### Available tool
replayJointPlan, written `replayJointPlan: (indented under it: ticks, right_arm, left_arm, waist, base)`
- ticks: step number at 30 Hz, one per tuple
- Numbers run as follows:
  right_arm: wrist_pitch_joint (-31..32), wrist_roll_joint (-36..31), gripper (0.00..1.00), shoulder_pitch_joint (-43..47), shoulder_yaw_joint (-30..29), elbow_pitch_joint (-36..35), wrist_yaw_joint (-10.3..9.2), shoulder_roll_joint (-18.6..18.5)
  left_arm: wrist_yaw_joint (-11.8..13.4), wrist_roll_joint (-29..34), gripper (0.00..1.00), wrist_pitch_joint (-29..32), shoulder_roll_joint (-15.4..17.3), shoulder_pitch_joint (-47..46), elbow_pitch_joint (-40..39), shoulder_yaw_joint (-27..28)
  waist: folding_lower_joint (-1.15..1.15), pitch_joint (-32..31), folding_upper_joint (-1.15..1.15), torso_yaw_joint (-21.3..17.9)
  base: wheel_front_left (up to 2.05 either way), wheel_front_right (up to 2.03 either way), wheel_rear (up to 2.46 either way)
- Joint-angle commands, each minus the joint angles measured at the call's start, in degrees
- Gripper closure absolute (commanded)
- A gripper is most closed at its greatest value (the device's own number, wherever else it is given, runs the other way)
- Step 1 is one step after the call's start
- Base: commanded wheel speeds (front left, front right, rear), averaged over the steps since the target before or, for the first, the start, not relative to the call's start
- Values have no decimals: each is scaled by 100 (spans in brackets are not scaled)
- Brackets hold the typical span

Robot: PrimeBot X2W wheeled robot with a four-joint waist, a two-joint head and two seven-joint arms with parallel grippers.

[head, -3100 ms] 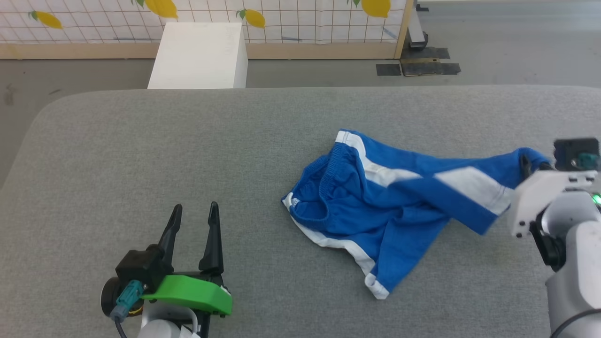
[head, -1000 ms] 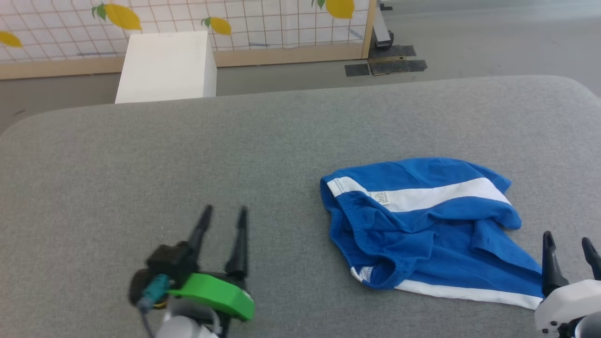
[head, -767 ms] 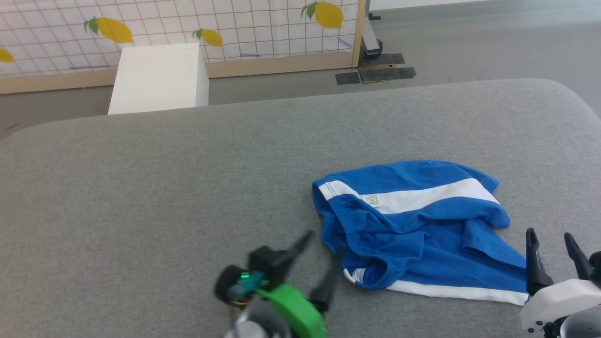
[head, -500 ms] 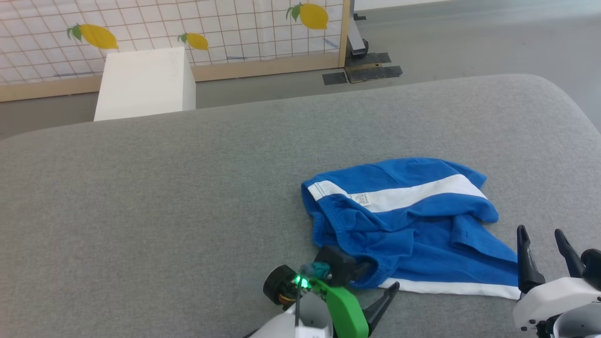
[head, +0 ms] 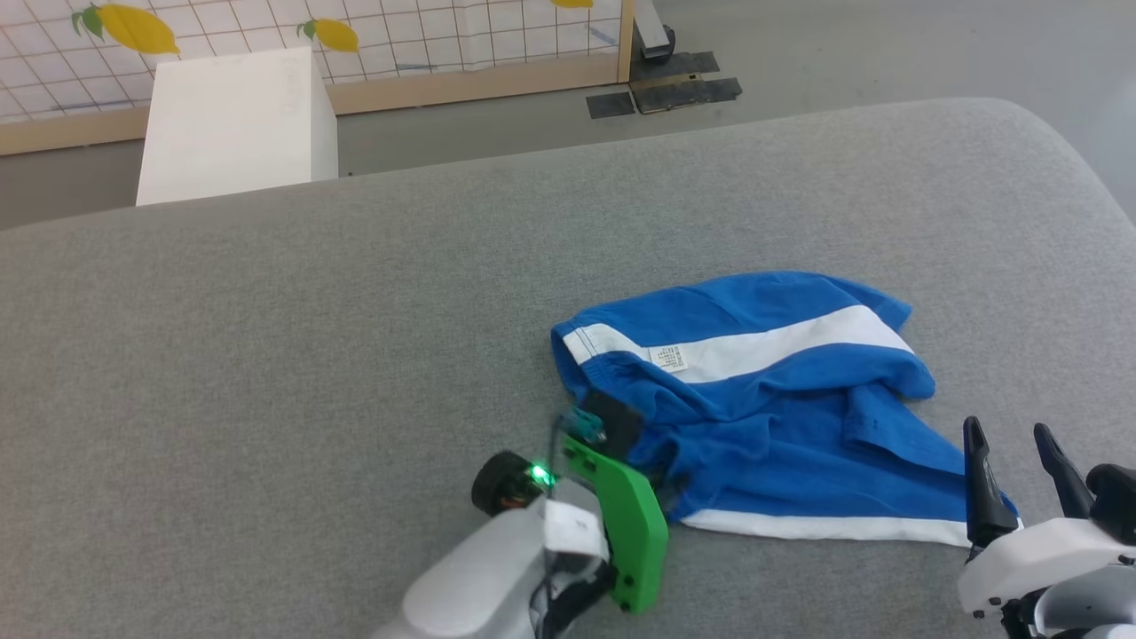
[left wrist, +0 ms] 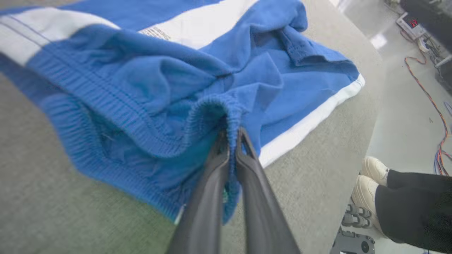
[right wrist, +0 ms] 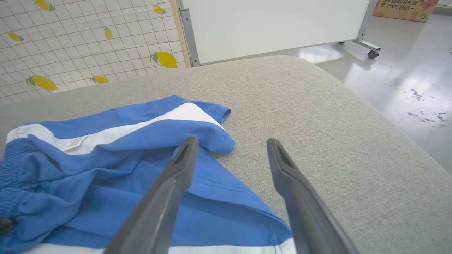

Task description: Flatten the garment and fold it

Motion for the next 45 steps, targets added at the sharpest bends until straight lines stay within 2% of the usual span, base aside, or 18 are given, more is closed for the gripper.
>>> replayJointPlan:
  ticks: [1,8,19,24,26,27,31,36,41,45]
  right_arm:
    - [-52,43,0,-125,22,14,-10,-3]
    - [-75,41,0,-152,54,20,-10,-3]
    - [-9,3,0,-145,186,-128,-10,-3]
    - [35,1,0,-150,341,-176,-10,-3]
    - [55,3,0,-144,399,-190,-10,-3]
    - [65,-1,0,-138,425,-199,-10,-3]
    - [106,-13,0,-95,485,-251,-10,-3]
    - [179,-44,0,3,523,-358,-10,-3]
    - [251,-43,0,105,533,-486,-10,-3]
    - [312,-39,0,164,652,-596,-10,-3]
  left_arm:
    - [43,-157,100,-170,3,-131,54,129]
    - [635,-641,100,-1068,101,-86,317,1038]
    - [1394,-1055,100,-1557,1037,652,12,2019]
    - [1675,-1210,100,-1646,1316,1044,-364,2317]
    - [1674,-1234,28,-1683,1384,1187,-576,2347]
    - [1663,-1231,0,-1715,1412,1265,-693,2346]
    - [1602,-1208,0,-1966,1474,1593,-1150,2353]
    - [1691,-1027,0,-2204,1679,2112,-1656,2308]
    - [1715,-804,0,-1999,1891,2377,-1990,2008]
    - [1711,-617,0,-1658,1934,2121,-1739,1737]
  waist:
    - [0,18,0,33]
    - [0,-4,0,251]
    - [0,-72,0,744]
    - [0,-76,0,868]
    - [0,-87,0,895]
    - [0,-97,0,905]
    - [0,-164,0,932]
    - [0,-298,0,943]
    - [0,-368,0,969]
    - [0,-310,0,896]
  base:
    - [0,0,0]
    - [0,0,0]
    - [0,0,0]
    - [0,0,0]
    - [0,0,0]
    - [0,0,0]
    - [0,0,0]
    - [0,0,0]
    - [0,0,0]
    - [0,0,0]
